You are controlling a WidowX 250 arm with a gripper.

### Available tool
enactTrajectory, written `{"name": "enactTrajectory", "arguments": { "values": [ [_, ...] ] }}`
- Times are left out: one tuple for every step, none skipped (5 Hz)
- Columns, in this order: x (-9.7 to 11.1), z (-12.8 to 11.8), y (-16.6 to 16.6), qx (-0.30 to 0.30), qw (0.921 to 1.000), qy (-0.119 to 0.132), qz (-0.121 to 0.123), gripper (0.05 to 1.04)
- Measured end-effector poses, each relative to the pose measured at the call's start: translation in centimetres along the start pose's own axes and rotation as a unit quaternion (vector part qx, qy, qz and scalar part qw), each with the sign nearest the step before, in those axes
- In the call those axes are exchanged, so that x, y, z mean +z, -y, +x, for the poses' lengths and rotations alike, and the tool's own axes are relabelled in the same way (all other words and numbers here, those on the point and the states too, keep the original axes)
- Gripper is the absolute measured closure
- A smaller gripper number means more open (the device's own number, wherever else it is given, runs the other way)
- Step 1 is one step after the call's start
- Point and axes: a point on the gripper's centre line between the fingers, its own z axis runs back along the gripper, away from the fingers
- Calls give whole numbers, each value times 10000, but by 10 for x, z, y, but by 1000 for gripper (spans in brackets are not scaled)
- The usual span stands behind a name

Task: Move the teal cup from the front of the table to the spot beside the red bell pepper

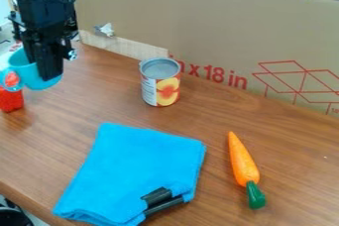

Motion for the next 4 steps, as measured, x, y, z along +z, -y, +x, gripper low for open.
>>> {"name": "enactTrajectory", "arguments": {
  "values": [
    [-26,5,-10,65,9996,-273,23,983],
    [-45,8,-22,214,9983,-464,292,983],
    [-59,18,-29,206,9977,-578,284,983],
    [-67,28,-34,155,9974,-659,234,983]
  ]
}}
